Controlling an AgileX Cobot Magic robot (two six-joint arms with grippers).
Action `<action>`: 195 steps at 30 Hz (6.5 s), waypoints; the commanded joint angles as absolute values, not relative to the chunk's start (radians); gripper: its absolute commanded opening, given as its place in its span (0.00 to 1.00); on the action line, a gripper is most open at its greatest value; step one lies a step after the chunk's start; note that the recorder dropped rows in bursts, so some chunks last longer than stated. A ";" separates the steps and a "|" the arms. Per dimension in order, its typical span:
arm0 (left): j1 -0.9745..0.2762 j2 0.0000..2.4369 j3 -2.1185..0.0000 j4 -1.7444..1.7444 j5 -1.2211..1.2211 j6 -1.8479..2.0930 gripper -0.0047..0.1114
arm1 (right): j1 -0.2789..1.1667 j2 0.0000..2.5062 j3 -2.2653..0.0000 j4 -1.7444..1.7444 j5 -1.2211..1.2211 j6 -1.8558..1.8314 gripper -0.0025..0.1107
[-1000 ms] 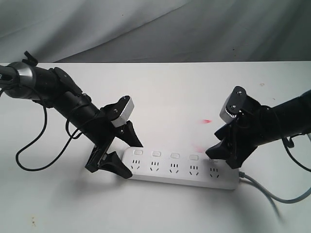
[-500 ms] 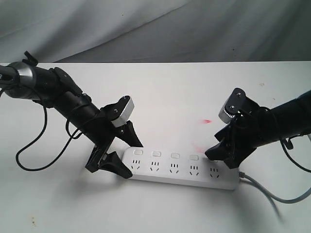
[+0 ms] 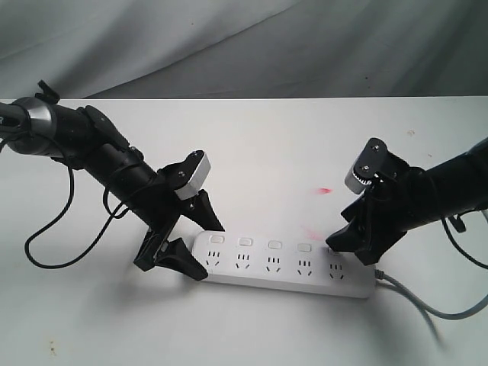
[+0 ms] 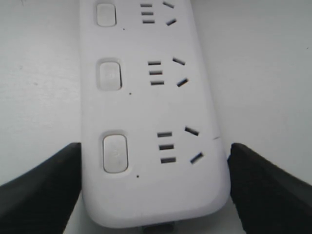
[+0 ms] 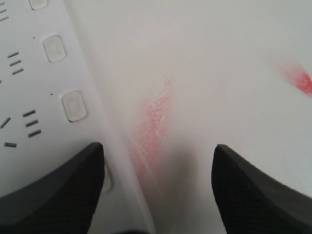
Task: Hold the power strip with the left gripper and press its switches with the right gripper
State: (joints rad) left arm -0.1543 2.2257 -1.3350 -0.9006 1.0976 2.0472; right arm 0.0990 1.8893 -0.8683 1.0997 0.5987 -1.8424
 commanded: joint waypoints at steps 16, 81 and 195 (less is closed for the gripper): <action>-0.162 2.226 -1.331 -0.902 1.097 2.051 0.04 | 0.093 1.804 -0.863 1.209 0.560 -1.884 0.54; -0.162 2.226 -1.331 -0.902 1.097 2.049 0.04 | 0.095 0.579 -0.863 1.469 0.122 -0.872 0.02; -0.162 2.226 -1.331 -0.902 1.098 2.051 0.04 | -0.051 0.000 0.000 -0.033 0.331 0.060 0.02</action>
